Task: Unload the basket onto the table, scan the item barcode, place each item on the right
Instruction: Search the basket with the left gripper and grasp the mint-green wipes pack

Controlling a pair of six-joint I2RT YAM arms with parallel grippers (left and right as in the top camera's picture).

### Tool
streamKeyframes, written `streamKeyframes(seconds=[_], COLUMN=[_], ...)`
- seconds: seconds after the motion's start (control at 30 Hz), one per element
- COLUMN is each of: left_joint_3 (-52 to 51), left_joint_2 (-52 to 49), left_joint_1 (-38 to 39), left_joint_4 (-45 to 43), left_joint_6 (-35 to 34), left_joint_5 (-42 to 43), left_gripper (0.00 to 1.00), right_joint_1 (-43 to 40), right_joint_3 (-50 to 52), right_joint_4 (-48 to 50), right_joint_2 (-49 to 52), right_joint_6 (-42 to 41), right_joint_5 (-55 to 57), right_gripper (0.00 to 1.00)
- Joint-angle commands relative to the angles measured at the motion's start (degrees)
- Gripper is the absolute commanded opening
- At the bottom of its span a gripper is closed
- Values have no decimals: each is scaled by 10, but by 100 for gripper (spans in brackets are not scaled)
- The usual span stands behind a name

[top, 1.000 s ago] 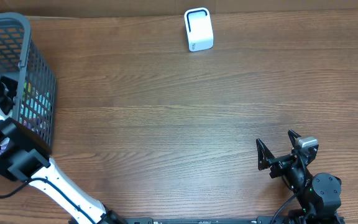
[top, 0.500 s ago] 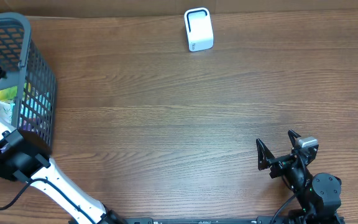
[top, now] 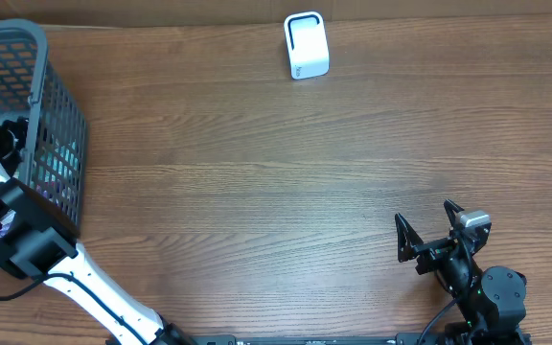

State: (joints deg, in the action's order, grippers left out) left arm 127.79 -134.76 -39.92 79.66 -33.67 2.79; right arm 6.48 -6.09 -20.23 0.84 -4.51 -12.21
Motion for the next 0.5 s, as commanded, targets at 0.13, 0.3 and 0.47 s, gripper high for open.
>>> streamKeyframes(seconds=[0.13, 0.3, 0.47], left_joint_3=[-86, -143, -170], left_joint_2=[1, 1, 1], left_joint_1=[14, 17, 17], left_joint_4=[-57, -119, -138], left_joint_6=[-78, -83, -83], left_joint_5=[-45, -59, -59], left_gripper=[100, 100, 94], right_joint_1=[4, 4, 4], right_joint_3=[-4, -4, -4], right_joint_4=[-11, -11, -11], right_joint_2=[-7, -7, -7], right_joint_6=[-2, -2, -2], right_joint_5=[-8, -8, -8], right_gripper=[100, 100, 100])
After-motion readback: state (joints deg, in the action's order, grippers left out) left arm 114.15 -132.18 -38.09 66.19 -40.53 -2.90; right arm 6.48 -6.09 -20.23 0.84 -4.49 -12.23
